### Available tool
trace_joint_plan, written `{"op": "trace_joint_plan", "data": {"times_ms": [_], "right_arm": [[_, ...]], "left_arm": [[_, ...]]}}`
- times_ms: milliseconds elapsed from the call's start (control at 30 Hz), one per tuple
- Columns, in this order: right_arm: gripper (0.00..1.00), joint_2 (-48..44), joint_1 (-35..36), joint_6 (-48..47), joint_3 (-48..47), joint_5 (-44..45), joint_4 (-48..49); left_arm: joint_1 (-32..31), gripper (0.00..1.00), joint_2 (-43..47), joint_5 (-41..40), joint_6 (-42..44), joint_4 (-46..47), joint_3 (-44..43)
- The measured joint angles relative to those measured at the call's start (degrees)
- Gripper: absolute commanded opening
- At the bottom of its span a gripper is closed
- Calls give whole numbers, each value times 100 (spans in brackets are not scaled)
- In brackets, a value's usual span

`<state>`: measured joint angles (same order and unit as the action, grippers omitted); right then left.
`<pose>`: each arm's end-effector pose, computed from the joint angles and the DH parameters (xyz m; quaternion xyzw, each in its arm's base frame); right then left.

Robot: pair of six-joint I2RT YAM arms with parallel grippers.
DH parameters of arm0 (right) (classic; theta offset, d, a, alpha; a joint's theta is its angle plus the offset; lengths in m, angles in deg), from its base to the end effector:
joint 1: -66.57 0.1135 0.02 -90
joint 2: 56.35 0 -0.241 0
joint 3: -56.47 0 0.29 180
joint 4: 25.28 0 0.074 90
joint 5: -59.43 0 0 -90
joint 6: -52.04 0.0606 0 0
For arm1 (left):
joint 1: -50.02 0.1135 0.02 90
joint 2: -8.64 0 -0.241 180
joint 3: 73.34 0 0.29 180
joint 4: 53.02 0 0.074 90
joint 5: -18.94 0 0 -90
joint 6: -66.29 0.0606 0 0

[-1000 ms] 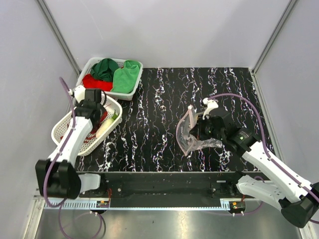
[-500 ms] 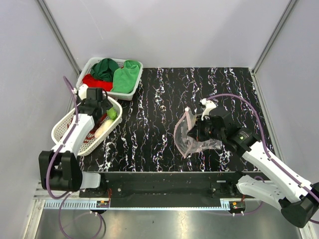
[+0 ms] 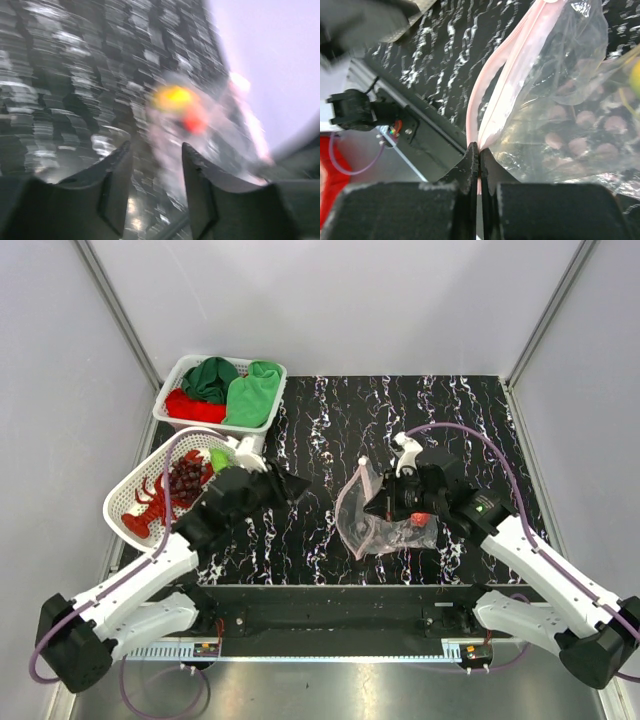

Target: Open the zip-top bag and remove the fake food

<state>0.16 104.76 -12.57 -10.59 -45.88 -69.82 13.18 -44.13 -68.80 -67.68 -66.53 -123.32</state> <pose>0.2117 0.1869 0.2935 -0.1597 0.8626 0.3451 0.3336 0.2331 -0.1776 0.2535 -0.0379 0.7992 -0.4007 0.4464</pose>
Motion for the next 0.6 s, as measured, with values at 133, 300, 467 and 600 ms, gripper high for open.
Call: {"op": "trace_joint_plan", "data": {"times_ms": [133, 300, 467, 600], "right_arm": [[0, 122, 0, 166, 0, -374, 164], [0, 133, 0, 444, -4, -793, 463], [0, 151, 0, 706, -7, -1117, 754], [0, 219, 0, 916, -2, -1364, 1054]], "left_arm": [[-933, 31, -260, -11, -114, 531, 15], [-1821, 21, -881, -221, -160, 699, -109], [-2004, 16, -1331, -490, -332, 619, -291], [-2061, 16, -1659, -702, -592, 334, -632]]}}
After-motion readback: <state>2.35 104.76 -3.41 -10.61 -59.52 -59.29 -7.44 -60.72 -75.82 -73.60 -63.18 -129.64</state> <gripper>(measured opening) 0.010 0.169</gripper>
